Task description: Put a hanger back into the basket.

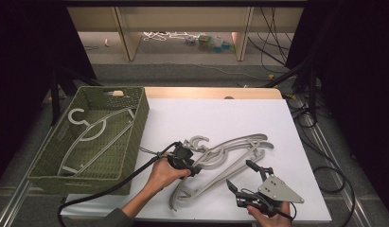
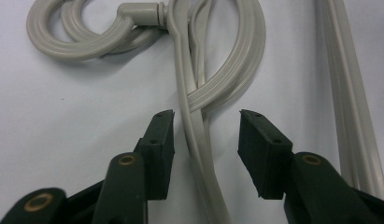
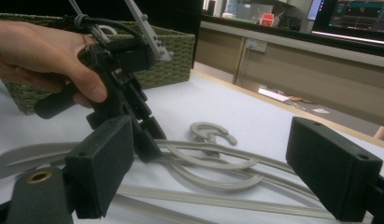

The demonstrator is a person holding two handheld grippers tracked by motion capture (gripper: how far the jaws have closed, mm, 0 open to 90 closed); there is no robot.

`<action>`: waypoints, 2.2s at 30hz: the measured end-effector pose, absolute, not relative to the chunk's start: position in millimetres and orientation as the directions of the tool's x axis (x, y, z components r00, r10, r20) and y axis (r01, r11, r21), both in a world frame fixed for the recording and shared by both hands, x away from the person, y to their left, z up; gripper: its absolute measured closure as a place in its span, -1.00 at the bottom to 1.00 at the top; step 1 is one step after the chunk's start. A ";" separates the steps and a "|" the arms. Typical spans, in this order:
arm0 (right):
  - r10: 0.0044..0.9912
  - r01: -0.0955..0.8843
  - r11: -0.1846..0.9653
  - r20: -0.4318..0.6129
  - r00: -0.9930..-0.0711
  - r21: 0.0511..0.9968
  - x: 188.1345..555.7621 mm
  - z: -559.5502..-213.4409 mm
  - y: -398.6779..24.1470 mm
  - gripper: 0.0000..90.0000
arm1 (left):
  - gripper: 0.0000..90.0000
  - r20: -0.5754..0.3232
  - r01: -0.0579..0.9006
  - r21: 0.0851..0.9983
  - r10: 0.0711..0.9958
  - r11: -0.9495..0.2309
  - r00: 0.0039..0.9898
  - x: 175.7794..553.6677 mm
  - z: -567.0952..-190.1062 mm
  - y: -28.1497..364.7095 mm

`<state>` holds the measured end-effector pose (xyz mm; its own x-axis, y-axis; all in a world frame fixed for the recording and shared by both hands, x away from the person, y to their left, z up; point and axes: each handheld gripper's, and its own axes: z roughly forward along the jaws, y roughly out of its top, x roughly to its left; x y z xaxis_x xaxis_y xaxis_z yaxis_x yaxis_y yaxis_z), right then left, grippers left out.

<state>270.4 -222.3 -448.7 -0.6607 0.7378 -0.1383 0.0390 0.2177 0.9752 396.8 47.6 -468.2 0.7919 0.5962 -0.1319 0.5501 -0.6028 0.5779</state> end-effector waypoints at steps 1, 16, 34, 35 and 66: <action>0.742 0.035 0.212 -0.137 -0.657 0.977 270.7 -449.0 -221.8 -0.64 | 0.27 -0.128 0.544 0.574 0.590 -0.612 0.797 397.1 -467.6 48.0; 0.742 0.042 0.217 -0.137 -0.657 0.975 270.3 -448.7 -221.9 -0.64 | 0.57 -0.119 0.545 0.566 0.594 -0.618 0.796 399.2 -475.4 47.4; 0.738 0.039 0.218 -0.139 -0.660 0.975 270.4 -448.6 -222.6 -0.64 | 0.75 -0.121 0.545 0.640 0.630 -0.541 0.768 394.5 -461.9 48.6; 0.738 0.038 0.218 -0.139 -0.660 0.975 270.4 -448.6 -222.5 -0.64 | 0.76 -0.113 0.534 0.645 0.623 -0.547 0.774 394.7 -460.2 49.7; 0.739 0.044 0.214 -0.132 -0.661 0.976 269.5 -448.9 -221.4 -0.64 | 0.82 -0.174 0.502 0.768 0.626 -0.397 0.760 387.3 -436.4 56.3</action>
<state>269.5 -221.4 -448.9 -0.6609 0.7388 -0.1321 0.0442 0.2141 0.9758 387.3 56.3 -436.4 0.7602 0.6260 -0.1736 0.5023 -0.3969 0.7683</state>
